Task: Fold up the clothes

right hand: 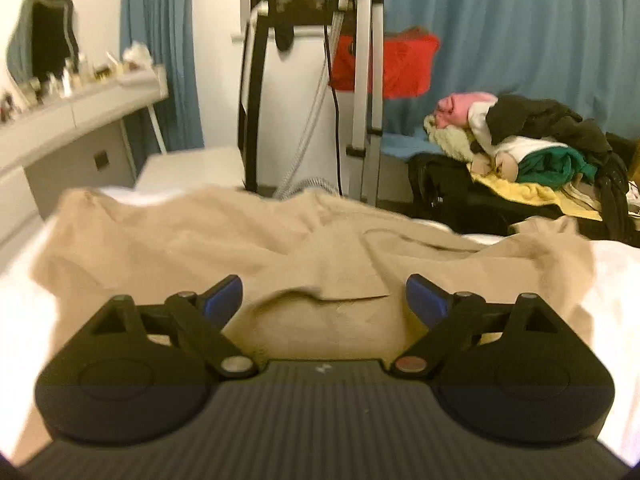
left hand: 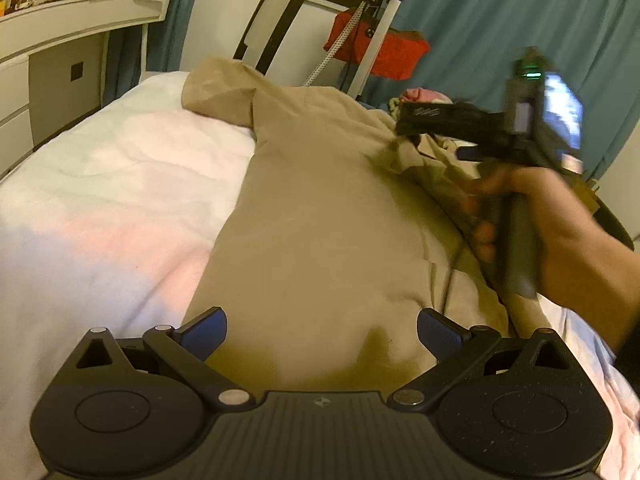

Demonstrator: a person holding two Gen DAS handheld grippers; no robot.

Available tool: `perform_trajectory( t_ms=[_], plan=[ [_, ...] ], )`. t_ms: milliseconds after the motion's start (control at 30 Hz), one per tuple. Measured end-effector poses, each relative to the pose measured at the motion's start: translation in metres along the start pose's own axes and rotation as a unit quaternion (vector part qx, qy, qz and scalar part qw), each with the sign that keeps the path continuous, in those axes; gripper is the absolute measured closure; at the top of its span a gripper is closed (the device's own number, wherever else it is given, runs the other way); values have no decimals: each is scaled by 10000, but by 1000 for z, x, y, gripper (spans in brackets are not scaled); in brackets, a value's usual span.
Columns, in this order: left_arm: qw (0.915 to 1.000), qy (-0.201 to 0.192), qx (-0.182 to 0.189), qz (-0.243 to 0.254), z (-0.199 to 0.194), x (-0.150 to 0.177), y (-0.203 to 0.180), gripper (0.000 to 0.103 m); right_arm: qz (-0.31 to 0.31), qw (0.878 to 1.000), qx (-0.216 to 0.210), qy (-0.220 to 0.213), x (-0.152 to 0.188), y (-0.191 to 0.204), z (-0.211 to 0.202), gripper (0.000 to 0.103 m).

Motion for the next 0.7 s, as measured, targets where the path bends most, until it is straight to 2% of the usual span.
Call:
perform_trajectory(
  t_ms=[200,333,400,533,700],
  plan=[
    [9988,-369,-142,304,-24,-1,-13,1,193,9980,-231,-558,-6,3,-103,13],
    [9970,-559,-197,490,-45,4,-25,1,333,9929,-526,-1014,13,13,-199,13],
    [9956,-646,-203,648,-60,11,-36,1,378,9909,-763,-1044,30,18,-239,13],
    [9904,-831,-7,1104,-96,35,-65,1,444,9914,-433,-1153,73,20,-315,13],
    [9818,-813,329,1684,-124,70,-102,4,684,9903,-161,-1195,118,3,-376,13]
  ],
)
Point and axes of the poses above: each gripper's, at about its wrist camera, not at the fingertips, and z roughly the way its jaws point, y to its left, x to its underside, the point moved 8 cm from there along z, roughly the way its jaws point, and after that the axes turned 9 degrees about -x, right-handed, at the moved point
